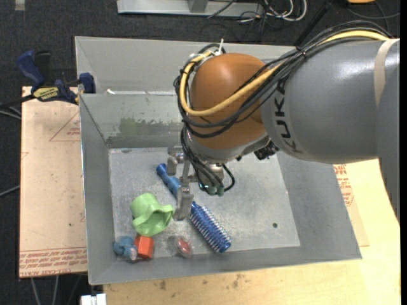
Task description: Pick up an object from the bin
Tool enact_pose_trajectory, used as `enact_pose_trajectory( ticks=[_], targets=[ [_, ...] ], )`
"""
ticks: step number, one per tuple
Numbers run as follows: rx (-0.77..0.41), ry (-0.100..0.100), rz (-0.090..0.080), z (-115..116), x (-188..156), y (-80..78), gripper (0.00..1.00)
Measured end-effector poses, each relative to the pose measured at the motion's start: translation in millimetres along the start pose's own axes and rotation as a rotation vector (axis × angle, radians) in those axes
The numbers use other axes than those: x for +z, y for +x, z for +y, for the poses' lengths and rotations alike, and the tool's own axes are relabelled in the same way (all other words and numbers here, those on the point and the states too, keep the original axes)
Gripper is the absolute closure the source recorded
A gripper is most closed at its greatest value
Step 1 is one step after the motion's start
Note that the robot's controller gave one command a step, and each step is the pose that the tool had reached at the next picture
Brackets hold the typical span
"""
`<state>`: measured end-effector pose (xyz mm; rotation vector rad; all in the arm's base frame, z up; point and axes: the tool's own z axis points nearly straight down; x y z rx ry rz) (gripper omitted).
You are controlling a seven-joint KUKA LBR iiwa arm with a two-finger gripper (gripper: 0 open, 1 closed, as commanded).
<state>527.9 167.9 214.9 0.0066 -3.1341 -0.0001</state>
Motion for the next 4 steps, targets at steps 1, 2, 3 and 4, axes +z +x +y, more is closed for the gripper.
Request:
enact_pose_trajectory(
  ticks=[1, 2, 3, 4],
  targets=[
    [-0.220, 0.001, -0.001, 24.5, 132.2, 24.7, 0.00],
    [-0.316, 0.001, -0.022, 53.9, 142.7, 36.2, 0.00],
    [-0.315, 0.001, -0.013, 53.5, 144.4, 38.8, 1.00],
    [-0.319, 0.017, -0.014, 59.1, 142.0, 41.9, 1.00]
  ],
)
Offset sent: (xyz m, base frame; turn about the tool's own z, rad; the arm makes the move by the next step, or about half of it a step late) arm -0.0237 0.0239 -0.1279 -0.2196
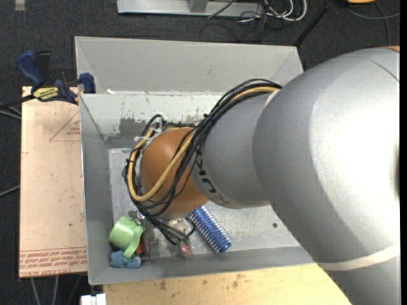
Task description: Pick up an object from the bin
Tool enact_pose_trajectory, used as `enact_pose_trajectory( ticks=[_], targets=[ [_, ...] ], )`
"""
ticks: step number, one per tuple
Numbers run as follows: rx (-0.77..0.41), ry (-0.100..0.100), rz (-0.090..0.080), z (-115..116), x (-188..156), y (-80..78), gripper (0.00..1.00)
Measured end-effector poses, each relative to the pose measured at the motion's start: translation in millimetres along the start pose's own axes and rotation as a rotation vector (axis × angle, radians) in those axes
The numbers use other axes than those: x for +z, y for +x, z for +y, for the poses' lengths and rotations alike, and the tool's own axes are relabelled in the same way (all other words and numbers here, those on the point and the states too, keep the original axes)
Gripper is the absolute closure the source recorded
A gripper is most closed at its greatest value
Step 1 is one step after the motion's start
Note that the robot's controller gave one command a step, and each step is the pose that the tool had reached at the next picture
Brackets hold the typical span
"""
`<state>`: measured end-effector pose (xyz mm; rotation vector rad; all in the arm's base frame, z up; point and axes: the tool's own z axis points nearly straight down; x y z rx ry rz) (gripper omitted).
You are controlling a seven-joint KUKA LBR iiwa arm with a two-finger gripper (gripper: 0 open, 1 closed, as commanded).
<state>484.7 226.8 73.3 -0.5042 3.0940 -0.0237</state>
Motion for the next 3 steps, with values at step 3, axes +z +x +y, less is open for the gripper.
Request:
enact_pose_trajectory(
  ticks=[3],
  targets=[
    [-0.005, -0.015, -0.006, -28.3, -175.9, -17.0, 1.00]
  ],
)
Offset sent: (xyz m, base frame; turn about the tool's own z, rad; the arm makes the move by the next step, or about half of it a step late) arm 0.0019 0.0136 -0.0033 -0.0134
